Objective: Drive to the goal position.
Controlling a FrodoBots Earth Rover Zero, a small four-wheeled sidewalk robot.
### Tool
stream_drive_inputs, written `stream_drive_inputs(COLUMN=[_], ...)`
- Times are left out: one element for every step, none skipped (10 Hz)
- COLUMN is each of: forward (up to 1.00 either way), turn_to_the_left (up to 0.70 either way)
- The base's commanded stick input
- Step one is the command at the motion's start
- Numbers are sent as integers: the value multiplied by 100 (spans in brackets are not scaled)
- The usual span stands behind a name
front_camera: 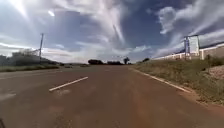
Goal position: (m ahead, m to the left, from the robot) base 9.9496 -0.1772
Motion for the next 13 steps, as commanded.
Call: stream_drive_inputs(forward=[70,70,74,81,85,85,85,85,85,85,85,85,85], turn_to_the_left=[0,0,0,0,-13,-27,-34,-34,-34,-34,-33,-30,0])
